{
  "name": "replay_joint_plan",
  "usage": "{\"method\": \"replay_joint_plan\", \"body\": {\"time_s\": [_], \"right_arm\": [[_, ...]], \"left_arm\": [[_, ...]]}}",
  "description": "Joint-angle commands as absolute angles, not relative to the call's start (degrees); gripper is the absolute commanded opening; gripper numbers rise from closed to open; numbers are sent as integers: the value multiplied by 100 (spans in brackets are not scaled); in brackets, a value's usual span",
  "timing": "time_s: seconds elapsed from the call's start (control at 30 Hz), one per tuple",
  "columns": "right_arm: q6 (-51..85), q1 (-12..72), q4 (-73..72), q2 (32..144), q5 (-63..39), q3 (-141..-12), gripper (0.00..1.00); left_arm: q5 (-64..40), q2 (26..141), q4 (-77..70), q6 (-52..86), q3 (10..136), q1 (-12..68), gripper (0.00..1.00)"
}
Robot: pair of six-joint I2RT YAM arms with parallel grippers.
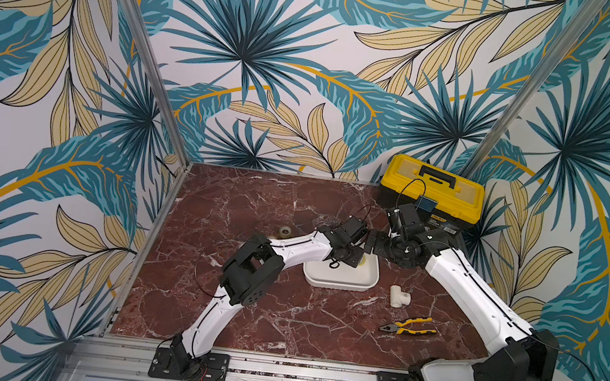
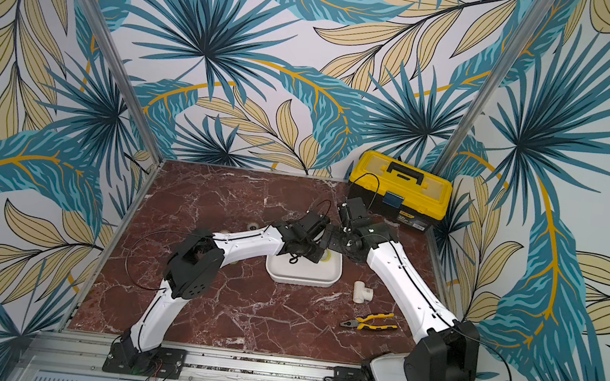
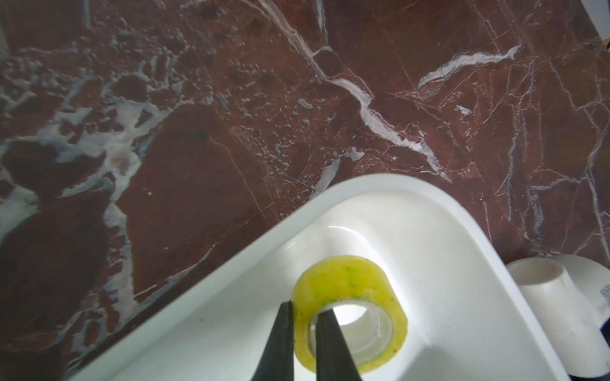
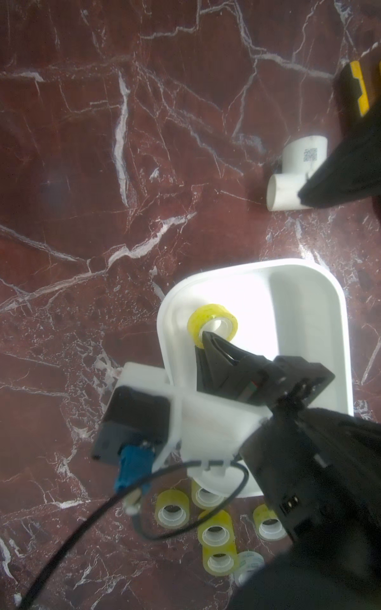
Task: Put the transparent tape into the storage box
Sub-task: Place the tape in the storage box.
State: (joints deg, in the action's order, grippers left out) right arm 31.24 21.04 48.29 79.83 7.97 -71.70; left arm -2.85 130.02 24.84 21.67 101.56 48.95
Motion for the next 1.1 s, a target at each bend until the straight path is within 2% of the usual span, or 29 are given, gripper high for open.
{"method": "replay_joint_plan", "body": {"time_s": [0.0,0.2,0.27,0.37,0.73,0.8,0.9,0.97,1.07], "right_arm": [[3132,2118,4801,7875,856,-7014,100],[3161,2118,4790,7861,788,-6976,100],[3168,2111,4789,7843,789,-6969,100],[3204,2115,4790,7799,833,-6953,100],[3315,2117,4797,7665,861,-6934,100],[3321,2115,4790,7625,862,-6951,100],[3286,2116,4792,7559,825,-6978,100],[3233,2114,4799,7549,759,-6979,100],[3106,2117,4825,7595,656,-6943,100]], "left_arm": [[-363,13078,2347,2268,10481,4906,0],[-323,13194,2398,2268,10517,4909,0],[-332,13196,2396,2259,10514,4909,5],[-347,13206,2398,2259,10497,4913,23],[-300,12948,2191,2206,10192,4904,29],[-209,12666,2056,2197,9957,4883,29],[18,12117,2011,2193,9579,4779,36],[170,11672,2024,2244,9240,4643,38],[385,10885,2190,2391,8617,4335,56]]}}
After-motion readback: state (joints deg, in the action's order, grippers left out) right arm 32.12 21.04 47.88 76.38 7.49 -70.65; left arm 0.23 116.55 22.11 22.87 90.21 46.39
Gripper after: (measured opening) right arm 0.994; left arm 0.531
